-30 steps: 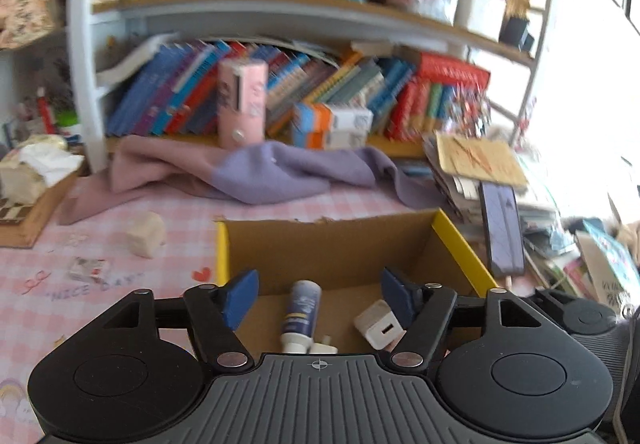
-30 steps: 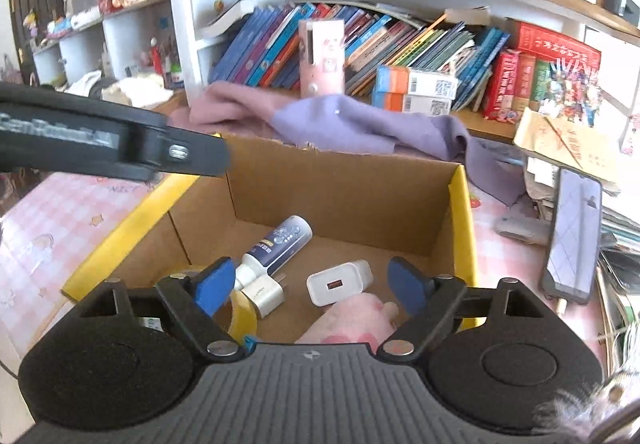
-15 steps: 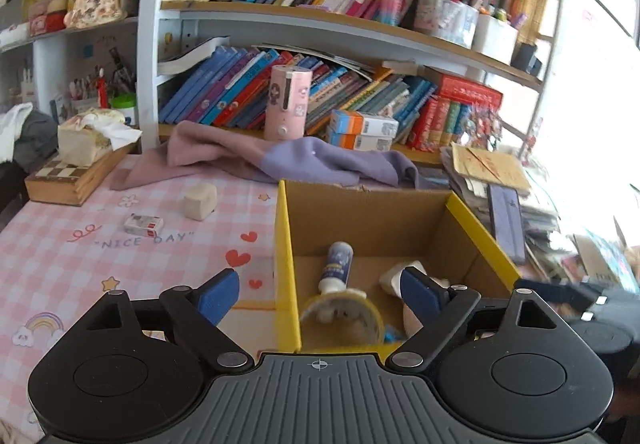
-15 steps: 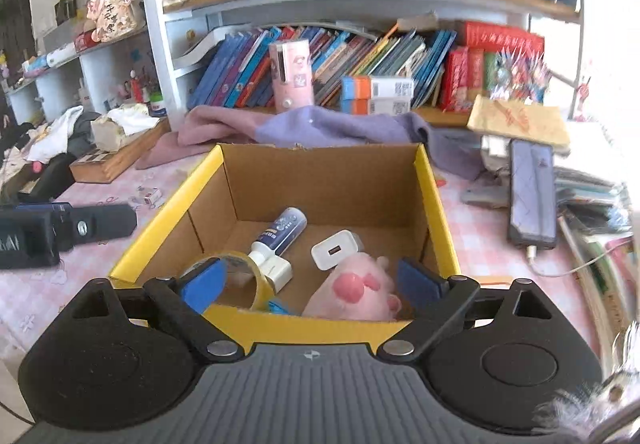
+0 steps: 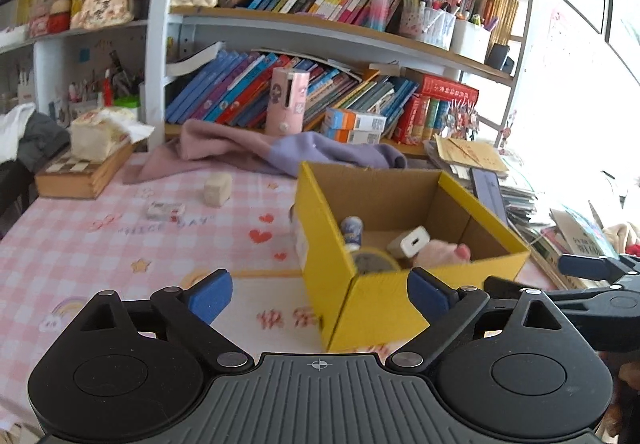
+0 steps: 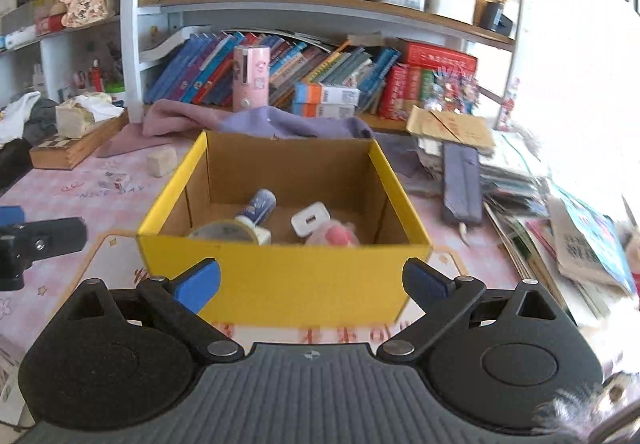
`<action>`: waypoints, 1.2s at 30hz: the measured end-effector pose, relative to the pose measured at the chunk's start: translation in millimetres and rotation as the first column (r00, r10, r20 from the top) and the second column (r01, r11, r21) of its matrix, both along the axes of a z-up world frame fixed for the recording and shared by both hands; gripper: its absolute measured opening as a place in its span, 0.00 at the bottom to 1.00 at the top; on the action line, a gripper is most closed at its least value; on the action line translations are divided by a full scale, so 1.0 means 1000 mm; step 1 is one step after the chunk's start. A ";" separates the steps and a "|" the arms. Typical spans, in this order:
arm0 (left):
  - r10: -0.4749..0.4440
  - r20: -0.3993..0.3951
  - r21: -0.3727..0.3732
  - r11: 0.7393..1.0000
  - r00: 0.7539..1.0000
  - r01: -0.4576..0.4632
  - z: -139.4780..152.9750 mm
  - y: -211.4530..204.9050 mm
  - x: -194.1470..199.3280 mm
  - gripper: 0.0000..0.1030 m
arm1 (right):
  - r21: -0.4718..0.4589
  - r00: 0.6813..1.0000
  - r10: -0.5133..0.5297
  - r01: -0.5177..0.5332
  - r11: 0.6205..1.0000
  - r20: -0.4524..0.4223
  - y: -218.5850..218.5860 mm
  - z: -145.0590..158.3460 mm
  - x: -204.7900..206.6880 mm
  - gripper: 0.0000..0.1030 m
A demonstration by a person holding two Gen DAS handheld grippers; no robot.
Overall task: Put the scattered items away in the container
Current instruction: 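Withdraw both open tools up and away from the box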
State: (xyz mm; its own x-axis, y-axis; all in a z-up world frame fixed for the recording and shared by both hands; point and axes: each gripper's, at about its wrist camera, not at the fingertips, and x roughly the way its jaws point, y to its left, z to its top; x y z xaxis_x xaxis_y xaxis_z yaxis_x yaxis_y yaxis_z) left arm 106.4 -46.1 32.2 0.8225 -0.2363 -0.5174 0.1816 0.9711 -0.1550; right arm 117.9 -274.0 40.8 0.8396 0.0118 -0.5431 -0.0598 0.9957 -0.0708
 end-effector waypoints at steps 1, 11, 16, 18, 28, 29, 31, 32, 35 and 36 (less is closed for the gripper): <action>0.009 -0.011 0.002 1.000 1.000 -0.009 -0.003 0.006 -0.005 0.93 | -0.003 1.000 -0.014 0.014 1.000 0.007 0.004 0.000 -0.008 0.96; 0.015 -0.005 0.038 0.999 1.000 -0.015 -0.011 0.055 -0.061 0.93 | -0.093 0.977 -0.126 0.144 0.985 0.173 0.048 -0.009 -0.101 0.96; -0.024 -0.020 0.087 0.996 1.000 0.026 -0.014 0.065 -0.082 0.93 | -0.073 0.978 -0.179 0.187 0.980 0.107 0.063 -0.015 -0.124 0.96; -0.033 -0.029 0.095 0.995 0.999 0.035 -0.014 0.070 -0.088 0.93 | -0.064 0.978 -0.193 0.198 0.978 0.081 0.068 -0.018 -0.130 0.96; -0.029 -0.036 0.095 0.995 0.999 0.033 -0.014 0.093 -0.106 0.97 | -0.004 0.989 -0.146 0.146 0.989 0.017 0.094 -0.020 -0.145 0.96; -0.023 -0.040 0.089 0.996 0.999 0.026 -0.015 0.096 -0.106 0.97 | -0.004 0.991 -0.133 0.133 0.991 0.014 0.097 -0.020 -0.145 0.96; -0.008 -0.050 0.073 0.997 0.999 0.011 -0.016 0.103 -0.108 0.97 | 0.001 0.994 -0.111 0.111 0.994 0.002 0.102 -0.019 -0.146 0.96; -0.002 -0.054 0.068 0.998 0.999 0.006 -0.016 0.106 -0.109 0.97 | 0.008 0.995 -0.104 0.104 0.995 -0.006 0.104 -0.019 -0.145 0.96; 0.014 -0.064 0.061 0.998 0.998 -0.010 -0.017 0.113 -0.111 0.97 | 0.031 0.996 -0.084 0.086 0.996 -0.033 0.107 -0.020 -0.143 0.95; 0.019 -0.066 0.059 0.998 0.998 -0.015 -0.017 0.115 -0.111 0.97 | 0.037 0.996 -0.075 0.077 0.996 -0.043 0.108 -0.021 -0.142 0.95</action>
State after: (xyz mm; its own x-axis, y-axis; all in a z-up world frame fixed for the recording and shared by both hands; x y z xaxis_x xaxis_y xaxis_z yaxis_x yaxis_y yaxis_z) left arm -5.0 68.5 15.1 0.7893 -0.1907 -0.5836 0.1565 0.9816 -0.1092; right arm -23.7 -165.7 19.6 0.8152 -0.0299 -0.5783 0.0143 0.9994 -0.0315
